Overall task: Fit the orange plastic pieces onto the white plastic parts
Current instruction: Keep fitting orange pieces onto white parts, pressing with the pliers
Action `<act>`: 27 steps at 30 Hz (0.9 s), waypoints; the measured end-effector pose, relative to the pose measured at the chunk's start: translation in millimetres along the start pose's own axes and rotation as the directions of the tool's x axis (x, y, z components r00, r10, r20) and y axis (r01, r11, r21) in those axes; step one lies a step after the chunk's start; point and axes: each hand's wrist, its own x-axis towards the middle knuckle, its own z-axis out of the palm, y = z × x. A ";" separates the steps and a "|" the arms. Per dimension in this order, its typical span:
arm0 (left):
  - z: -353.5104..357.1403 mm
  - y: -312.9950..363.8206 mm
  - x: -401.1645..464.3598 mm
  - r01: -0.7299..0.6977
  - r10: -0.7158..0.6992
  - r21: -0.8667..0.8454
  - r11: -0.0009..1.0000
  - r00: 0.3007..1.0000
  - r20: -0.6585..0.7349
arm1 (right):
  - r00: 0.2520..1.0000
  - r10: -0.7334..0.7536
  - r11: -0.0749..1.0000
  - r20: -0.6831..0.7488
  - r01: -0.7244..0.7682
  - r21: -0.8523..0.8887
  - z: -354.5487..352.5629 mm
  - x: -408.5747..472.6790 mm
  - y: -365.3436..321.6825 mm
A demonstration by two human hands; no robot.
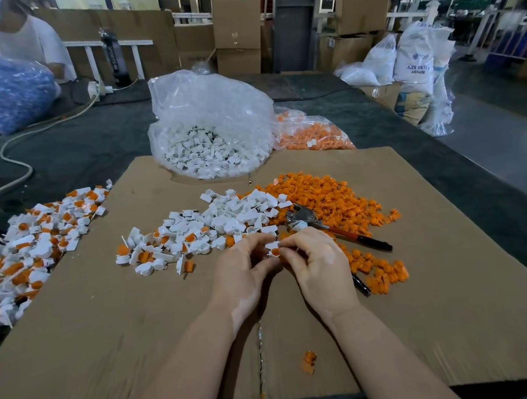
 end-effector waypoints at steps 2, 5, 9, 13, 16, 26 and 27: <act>-0.4 -1.1 -0.5 0.023 -0.025 -0.041 0.999 0.998 -0.055 | 0.999 0.012 1.000 -0.048 -0.012 -0.016 0.1 -0.1 0.0; -1.6 -2.9 1.0 0.062 -0.084 -0.117 0.991 0.978 -0.191 | 0.993 0.029 0.998 -0.112 -0.035 -0.045 0.7 -0.3 0.5; -2.6 -4.9 3.8 0.126 -0.157 -0.107 0.986 0.919 -0.360 | 0.990 0.016 0.995 -0.138 -0.029 -0.092 1.6 -0.4 1.9; -2.9 -7.0 6.0 0.193 -0.199 -0.056 0.980 0.895 -0.399 | 0.989 -0.027 0.990 -0.144 0.007 -0.138 2.9 -0.6 3.3; 0.1 -7.9 7.9 0.237 -0.206 0.033 0.971 0.896 -0.393 | 0.994 -0.031 0.983 -0.103 0.012 -0.181 4.7 -1.0 5.1; 2.7 -9.5 4.9 0.163 -0.074 0.212 0.964 0.924 -0.375 | 1.000 0.027 0.956 0.016 -0.021 -0.294 5.2 -3.2 1.5; 2.5 -9.7 4.0 0.128 -0.030 0.236 0.963 0.924 -0.381 | 1.000 0.027 0.951 0.013 -0.021 -0.307 5.3 -3.5 1.2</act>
